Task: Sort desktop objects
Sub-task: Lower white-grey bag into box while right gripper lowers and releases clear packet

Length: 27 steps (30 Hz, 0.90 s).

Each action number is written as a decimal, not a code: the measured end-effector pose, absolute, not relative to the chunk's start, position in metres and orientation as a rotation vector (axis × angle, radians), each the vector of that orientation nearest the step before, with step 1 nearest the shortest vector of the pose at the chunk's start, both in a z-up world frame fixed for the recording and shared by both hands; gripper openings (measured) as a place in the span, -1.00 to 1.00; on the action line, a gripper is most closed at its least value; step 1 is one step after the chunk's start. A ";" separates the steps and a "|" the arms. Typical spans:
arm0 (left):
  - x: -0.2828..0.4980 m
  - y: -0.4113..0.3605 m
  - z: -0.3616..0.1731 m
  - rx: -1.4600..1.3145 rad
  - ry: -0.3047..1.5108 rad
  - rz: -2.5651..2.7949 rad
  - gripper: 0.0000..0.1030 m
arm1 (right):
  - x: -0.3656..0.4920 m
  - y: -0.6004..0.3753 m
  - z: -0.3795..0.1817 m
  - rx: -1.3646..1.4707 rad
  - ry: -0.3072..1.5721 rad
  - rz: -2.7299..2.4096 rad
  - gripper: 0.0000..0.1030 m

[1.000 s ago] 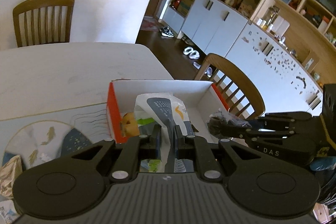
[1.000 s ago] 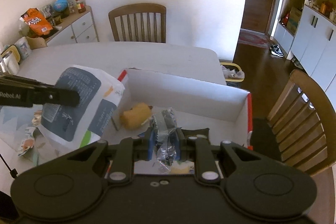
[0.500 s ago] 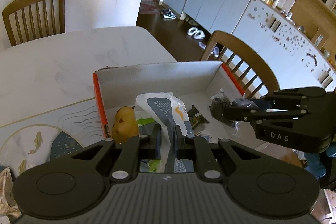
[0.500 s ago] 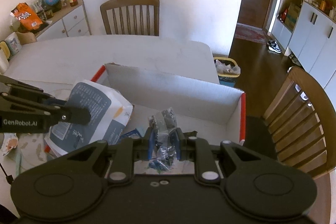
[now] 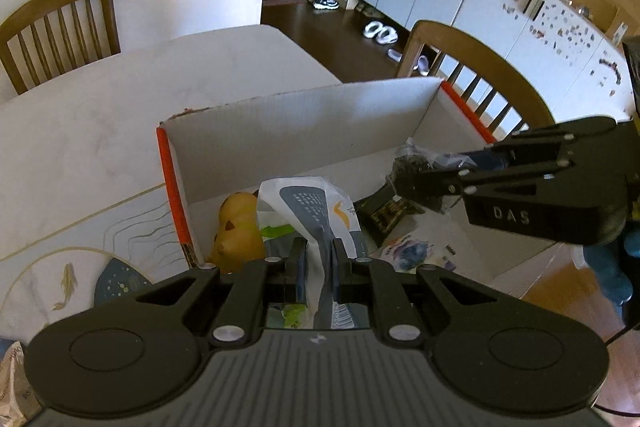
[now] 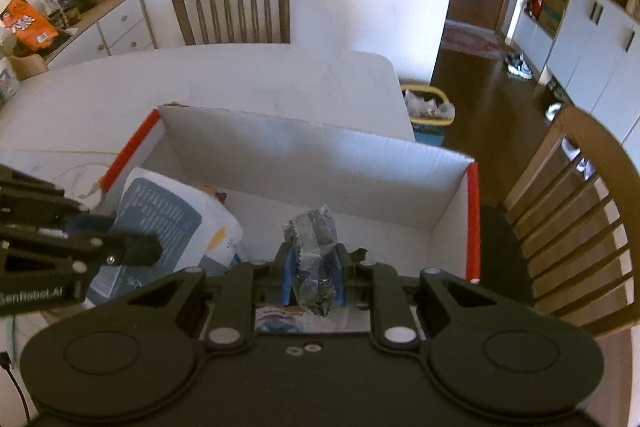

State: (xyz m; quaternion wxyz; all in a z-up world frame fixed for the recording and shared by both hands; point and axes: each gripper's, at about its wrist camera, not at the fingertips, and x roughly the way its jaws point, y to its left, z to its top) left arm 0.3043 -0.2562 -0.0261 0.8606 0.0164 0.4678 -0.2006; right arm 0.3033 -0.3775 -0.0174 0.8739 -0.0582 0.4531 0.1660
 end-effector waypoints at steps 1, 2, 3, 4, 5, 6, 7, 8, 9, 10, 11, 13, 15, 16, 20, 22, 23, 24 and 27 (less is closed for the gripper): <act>0.305 -0.257 -0.028 0.042 0.986 -0.420 -0.78 | 0.306 -0.377 -0.020 -0.122 0.951 0.343 -0.62; 0.305 -0.258 -0.030 0.050 0.989 -0.417 -0.78 | 0.308 -0.377 -0.022 -0.121 0.955 0.342 -0.62; 0.306 -0.259 -0.031 0.055 0.992 -0.416 -0.78 | 0.310 -0.376 -0.023 -0.118 0.960 0.341 -0.62; 0.306 -0.259 -0.033 0.059 0.997 -0.415 -0.78 | 0.313 -0.375 -0.025 -0.116 0.963 0.339 -0.62; 0.307 -0.259 -0.035 0.057 1.002 -0.413 -0.78 | 0.315 -0.374 -0.026 -0.116 0.966 0.338 -0.62; 0.308 -0.258 -0.037 0.051 1.010 -0.414 -0.78 | 0.317 -0.374 -0.028 -0.115 0.970 0.337 -0.62; 0.308 -0.258 -0.039 0.047 1.017 -0.415 -0.78 | 0.319 -0.373 -0.029 -0.114 0.974 0.336 -0.62; 0.308 -0.259 -0.040 0.052 1.020 -0.413 -0.78 | 0.320 -0.372 -0.031 -0.116 0.978 0.334 -0.62; 0.308 -0.260 -0.041 0.060 1.021 -0.412 -0.78 | 0.321 -0.371 -0.034 -0.119 0.982 0.332 -0.62; 0.307 -0.261 -0.043 0.068 1.023 -0.412 -0.78 | 0.323 -0.370 -0.036 -0.122 0.988 0.328 -0.62; 0.309 -0.261 -0.043 0.073 1.026 -0.411 -0.78 | 0.324 -0.370 -0.038 -0.122 0.993 0.325 -0.62; 0.309 -0.262 -0.046 0.081 1.031 -0.411 -0.78 | 0.327 -0.370 -0.042 -0.116 1.002 0.323 -0.62; 0.310 -0.261 -0.048 0.088 1.040 -0.409 -0.78 | 0.328 -0.369 -0.044 -0.117 1.008 0.322 -0.62; 0.310 -0.262 -0.049 0.091 1.042 -0.408 -0.78 | 0.329 -0.369 -0.046 -0.118 1.011 0.322 -0.62; 0.310 -0.265 -0.051 0.103 1.051 -0.414 -0.78 | 0.330 -0.368 -0.049 -0.117 1.025 0.325 -0.62; 0.311 -0.267 -0.052 0.108 1.058 -0.420 -0.78 | 0.329 -0.367 -0.051 -0.120 1.030 0.326 -0.61; 0.311 -0.267 -0.053 0.109 1.059 -0.422 -0.78 | 0.328 -0.367 -0.052 -0.121 1.031 0.327 -0.61; 0.311 -0.268 -0.053 0.108 1.062 -0.424 -0.78 | 0.328 -0.367 -0.052 -0.123 1.031 0.327 -0.61; 0.311 -0.269 -0.054 0.112 1.069 -0.429 -0.78 | 0.327 -0.366 -0.055 -0.130 1.037 0.329 -0.60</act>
